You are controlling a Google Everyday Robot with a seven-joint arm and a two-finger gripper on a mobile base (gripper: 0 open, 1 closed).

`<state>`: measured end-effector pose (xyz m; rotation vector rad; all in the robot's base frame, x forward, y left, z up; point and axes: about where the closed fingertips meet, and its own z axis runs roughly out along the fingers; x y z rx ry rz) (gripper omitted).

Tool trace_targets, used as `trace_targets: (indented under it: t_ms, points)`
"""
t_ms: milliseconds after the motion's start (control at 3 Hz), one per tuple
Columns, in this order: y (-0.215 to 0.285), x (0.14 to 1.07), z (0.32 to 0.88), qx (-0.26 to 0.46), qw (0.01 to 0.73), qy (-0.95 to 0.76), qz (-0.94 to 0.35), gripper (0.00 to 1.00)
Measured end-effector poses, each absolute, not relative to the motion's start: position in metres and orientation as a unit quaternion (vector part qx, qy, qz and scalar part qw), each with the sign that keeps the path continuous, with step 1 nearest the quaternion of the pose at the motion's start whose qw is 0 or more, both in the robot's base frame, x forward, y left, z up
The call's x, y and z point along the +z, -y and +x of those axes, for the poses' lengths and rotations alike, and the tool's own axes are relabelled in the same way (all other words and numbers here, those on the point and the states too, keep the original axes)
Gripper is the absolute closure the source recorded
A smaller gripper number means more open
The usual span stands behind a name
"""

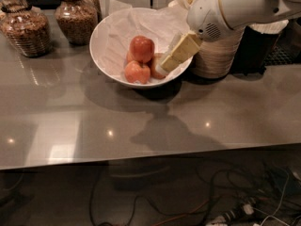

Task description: Pick apple from white bowl

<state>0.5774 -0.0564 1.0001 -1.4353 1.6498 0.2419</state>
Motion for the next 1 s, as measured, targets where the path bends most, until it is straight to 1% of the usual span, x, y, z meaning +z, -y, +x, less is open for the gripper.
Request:
trace_targets:
  t_ms: [333, 667, 1000]
  points:
    - [0.028, 1.0, 0.596, 0.121, 0.461, -0.653, -0.588, 0.0]
    - [0.014, 0.992, 0.623, 0.138, 0.461, -0.654, -0.584, 0.0]
    - [0.013, 0.978, 0.653, 0.151, 0.454, -0.667, -0.571, 0.0]
